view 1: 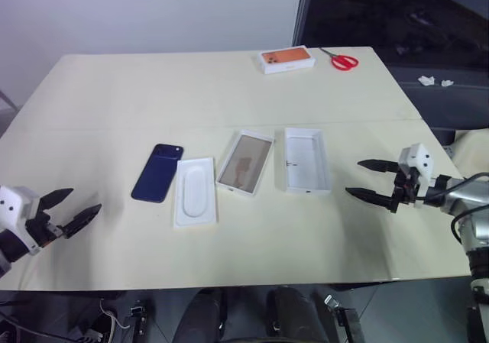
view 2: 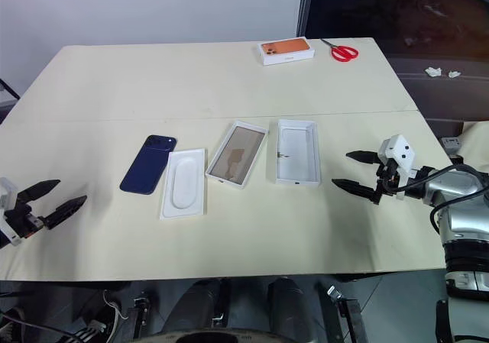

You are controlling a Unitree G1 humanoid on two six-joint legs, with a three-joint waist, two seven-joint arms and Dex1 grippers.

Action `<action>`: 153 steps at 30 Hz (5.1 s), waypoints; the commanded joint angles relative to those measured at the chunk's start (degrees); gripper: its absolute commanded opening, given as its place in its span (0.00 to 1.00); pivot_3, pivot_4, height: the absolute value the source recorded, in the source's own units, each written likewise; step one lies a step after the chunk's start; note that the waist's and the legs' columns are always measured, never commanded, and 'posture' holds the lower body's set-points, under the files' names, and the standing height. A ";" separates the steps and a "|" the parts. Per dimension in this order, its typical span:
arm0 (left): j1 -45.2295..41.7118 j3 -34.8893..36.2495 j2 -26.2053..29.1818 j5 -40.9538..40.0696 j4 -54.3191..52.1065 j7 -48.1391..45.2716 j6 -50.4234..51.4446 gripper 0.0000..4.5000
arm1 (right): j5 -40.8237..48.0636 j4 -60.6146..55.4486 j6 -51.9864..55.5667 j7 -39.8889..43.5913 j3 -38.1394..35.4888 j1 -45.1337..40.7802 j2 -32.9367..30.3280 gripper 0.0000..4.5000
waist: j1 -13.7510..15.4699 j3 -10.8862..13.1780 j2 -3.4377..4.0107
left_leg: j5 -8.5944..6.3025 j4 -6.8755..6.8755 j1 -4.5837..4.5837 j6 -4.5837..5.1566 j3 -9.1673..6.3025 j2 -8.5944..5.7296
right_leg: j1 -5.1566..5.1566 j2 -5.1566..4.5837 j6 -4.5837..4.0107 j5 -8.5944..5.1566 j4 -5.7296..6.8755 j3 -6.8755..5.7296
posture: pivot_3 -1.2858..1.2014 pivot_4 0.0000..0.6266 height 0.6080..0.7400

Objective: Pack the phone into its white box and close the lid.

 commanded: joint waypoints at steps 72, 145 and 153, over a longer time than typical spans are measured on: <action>-14.86 -11.81 -23.11 -31.84 -15.48 33.75 57.33 0.61 | -3.99 -26.67 6.31 -7.06 17.83 -11.99 14.69 0.00 | 1.43 -0.10 0.17 | 0.01 0.13 0.22 -0.01 -0.09 -0.18 | 0.32 -0.02 0.02 0.01 0.03 -0.07 | 0.52 0.24 1.00; -17.68 -2.06 -15.16 -60.20 -20.04 49.86 60.78 0.00 | -7.96 -32.91 18.86 -9.82 31.87 -7.11 20.92 0.53 | 0.00 0.02 -0.14 | 0.05 0.02 -0.02 -0.10 -0.13 -0.08 | -0.08 0.08 0.02 0.01 0.07 -0.02 | 0.52 0.24 1.00; -19.15 -6.51 -18.85 -66.74 -21.49 58.47 57.31 0.00 | -0.89 -32.56 22.16 -9.82 22.42 -10.44 19.67 0.62 | 0.14 0.06 -0.22 | 0.05 0.04 -0.03 -0.10 -0.13 -0.09 | -0.06 0.07 0.02 0.01 0.06 -0.03 | 0.52 0.24 1.00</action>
